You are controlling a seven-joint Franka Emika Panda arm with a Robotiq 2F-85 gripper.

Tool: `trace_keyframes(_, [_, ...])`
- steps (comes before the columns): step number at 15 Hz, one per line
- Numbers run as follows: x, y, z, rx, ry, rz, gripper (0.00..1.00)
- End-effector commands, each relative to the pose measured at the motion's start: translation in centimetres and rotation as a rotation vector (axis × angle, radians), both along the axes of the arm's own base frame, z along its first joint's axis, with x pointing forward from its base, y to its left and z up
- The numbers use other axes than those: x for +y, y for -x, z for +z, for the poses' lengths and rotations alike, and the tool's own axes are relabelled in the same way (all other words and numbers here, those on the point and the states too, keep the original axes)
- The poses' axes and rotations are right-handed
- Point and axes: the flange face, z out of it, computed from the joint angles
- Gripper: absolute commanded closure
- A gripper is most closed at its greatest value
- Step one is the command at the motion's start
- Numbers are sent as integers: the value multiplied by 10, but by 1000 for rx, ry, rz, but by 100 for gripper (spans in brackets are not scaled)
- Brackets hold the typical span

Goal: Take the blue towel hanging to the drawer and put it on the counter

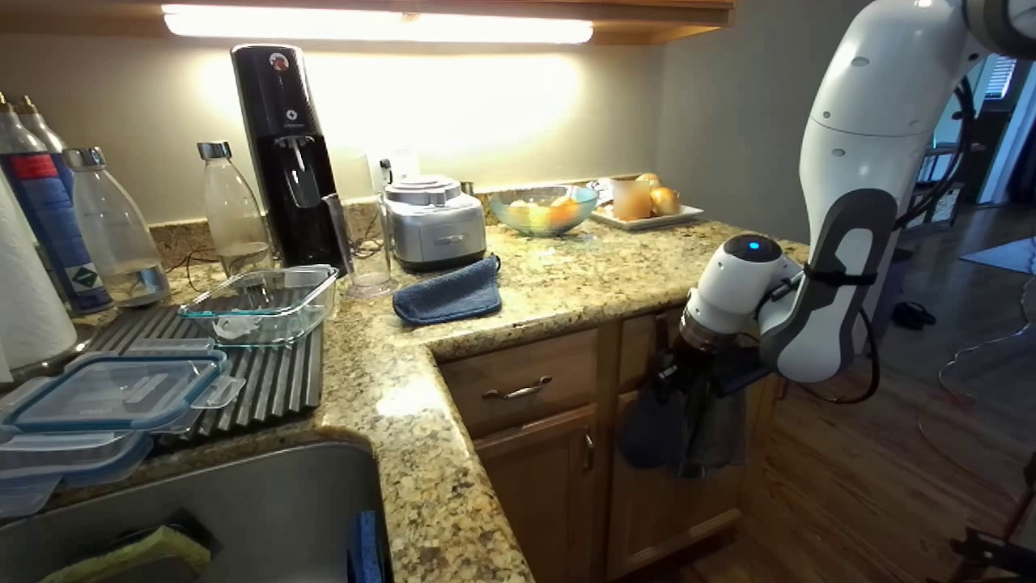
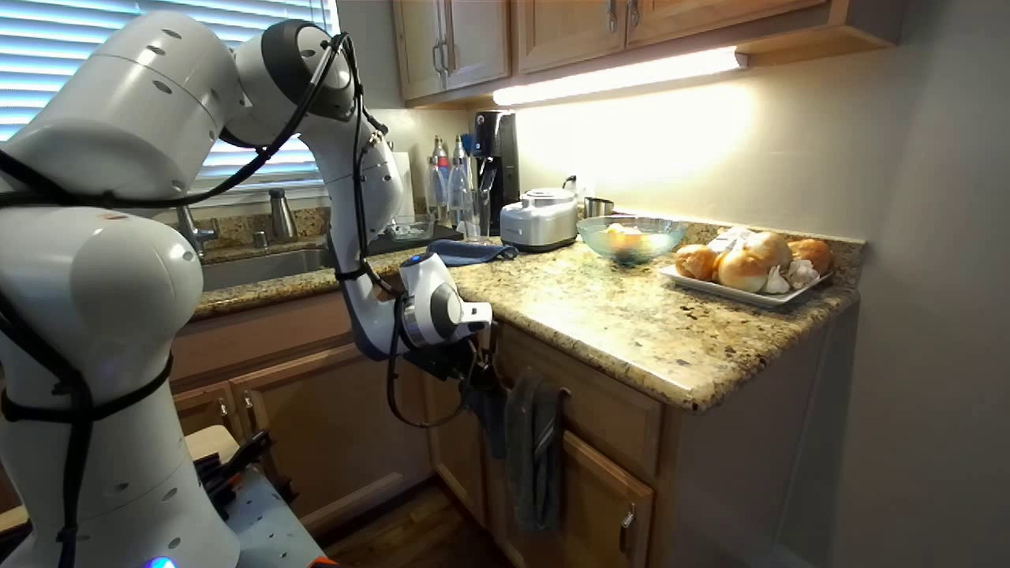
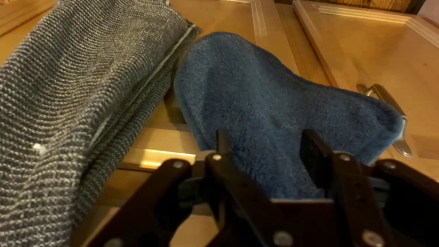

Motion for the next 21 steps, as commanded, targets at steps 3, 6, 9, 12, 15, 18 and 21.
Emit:
trace_keyframes(3, [-5,1,3,-64,5,-32,87])
trace_keyframes(6, [-4,3,5,-79,3,-36,95])
trace_keyframes(9, [0,9,9,-84,-5,-24,94])
trace_keyframes(12, [3,22,22,-96,-12,10,94])
trace_keyframes(15, [7,27,50,-112,-4,37,94])
trace_keyframes(18, [5,34,80,-141,-8,38,94])
trace_keyframes(21, [2,49,97,-136,-25,33,94])
